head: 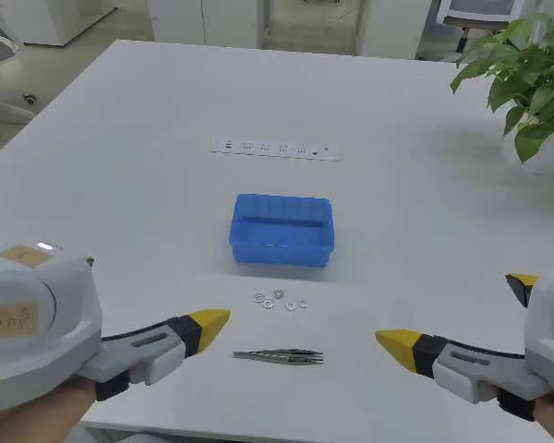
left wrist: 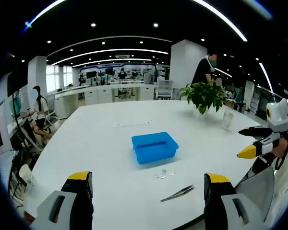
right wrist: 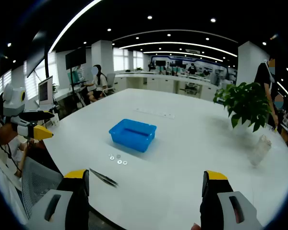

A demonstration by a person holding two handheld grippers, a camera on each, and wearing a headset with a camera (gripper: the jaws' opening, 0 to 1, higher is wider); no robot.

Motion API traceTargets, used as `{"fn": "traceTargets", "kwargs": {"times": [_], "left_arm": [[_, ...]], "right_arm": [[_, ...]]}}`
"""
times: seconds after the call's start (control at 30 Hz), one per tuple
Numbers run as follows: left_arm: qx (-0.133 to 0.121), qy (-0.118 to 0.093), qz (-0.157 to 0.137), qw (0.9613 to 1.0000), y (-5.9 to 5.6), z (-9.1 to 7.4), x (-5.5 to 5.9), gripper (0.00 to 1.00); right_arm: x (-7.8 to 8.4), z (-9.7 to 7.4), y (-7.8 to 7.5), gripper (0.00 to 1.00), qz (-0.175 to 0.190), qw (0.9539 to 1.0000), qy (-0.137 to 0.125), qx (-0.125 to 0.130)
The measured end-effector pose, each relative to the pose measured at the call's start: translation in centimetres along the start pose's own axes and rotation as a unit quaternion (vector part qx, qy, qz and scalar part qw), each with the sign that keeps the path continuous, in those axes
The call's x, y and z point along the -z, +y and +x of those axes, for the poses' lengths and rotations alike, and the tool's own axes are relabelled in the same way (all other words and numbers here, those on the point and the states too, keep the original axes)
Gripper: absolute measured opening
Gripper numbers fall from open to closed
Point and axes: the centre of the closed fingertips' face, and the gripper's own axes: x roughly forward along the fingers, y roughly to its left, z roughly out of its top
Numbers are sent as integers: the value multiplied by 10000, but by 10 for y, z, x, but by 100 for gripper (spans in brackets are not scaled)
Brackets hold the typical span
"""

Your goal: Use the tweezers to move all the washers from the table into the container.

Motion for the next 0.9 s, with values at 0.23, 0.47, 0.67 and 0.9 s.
{"fn": "traceTargets", "kwargs": {"times": [0.23,0.47,0.67,0.9], "left_arm": [[-11,-18,-5,10000,1,-1,-2,99],[-37,8,-13,10000,3,-2,1,99],[-33,12,-5,10000,8,-3,2,99],[1,30,84,10000,11,-1,3,99]], "right_arm": [[1,3,0,97,-54,10000,56,-12],[4,6,2,96,-103,9999,117,-20],[4,9,4,96,-140,9998,156,-17],[4,16,6,96,-157,9997,196,-26]]}}
